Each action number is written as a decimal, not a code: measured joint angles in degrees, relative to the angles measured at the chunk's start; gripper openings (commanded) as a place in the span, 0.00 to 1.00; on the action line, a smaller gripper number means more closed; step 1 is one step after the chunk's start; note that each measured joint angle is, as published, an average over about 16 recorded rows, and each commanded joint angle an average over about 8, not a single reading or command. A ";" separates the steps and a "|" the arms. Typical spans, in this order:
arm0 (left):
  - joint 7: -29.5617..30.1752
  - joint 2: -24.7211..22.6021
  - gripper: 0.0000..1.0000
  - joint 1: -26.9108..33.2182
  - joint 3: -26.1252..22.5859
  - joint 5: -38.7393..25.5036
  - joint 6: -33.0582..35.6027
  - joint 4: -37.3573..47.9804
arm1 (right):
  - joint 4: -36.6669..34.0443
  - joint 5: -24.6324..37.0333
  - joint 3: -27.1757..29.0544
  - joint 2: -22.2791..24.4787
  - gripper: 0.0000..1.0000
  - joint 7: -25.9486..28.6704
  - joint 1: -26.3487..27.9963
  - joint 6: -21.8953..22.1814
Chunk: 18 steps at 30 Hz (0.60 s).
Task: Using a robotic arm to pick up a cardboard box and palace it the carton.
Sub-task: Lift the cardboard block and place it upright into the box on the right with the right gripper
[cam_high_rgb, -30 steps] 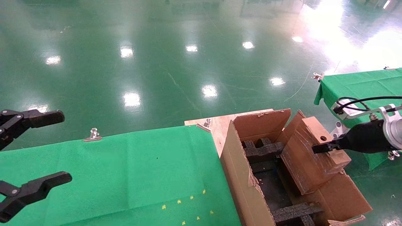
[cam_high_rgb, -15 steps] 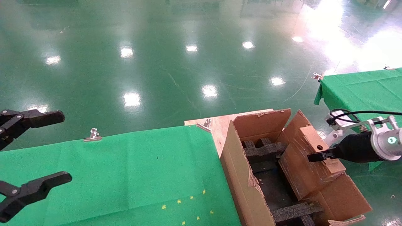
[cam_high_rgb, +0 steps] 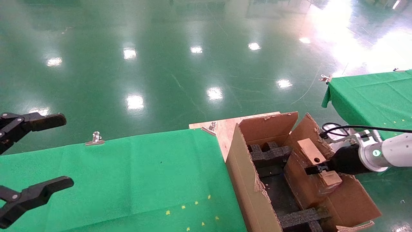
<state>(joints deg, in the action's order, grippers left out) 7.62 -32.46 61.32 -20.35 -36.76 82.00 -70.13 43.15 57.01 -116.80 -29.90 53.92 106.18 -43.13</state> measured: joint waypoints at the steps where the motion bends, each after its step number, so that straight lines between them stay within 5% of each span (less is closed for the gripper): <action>1: 0.00 0.00 1.00 0.00 0.00 0.00 0.00 0.00 | -0.46 -0.22 0.02 -0.42 0.00 -0.13 -0.57 0.20; 18: 0.00 0.00 1.00 0.00 0.00 0.00 0.00 0.00 | -11.15 -4.05 1.20 -8.40 0.00 -4.91 -9.93 1.38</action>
<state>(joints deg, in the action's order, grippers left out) 7.62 -32.46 61.32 -20.35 -36.76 82.00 -70.13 31.99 52.96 -115.60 -38.29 49.02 96.24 -41.75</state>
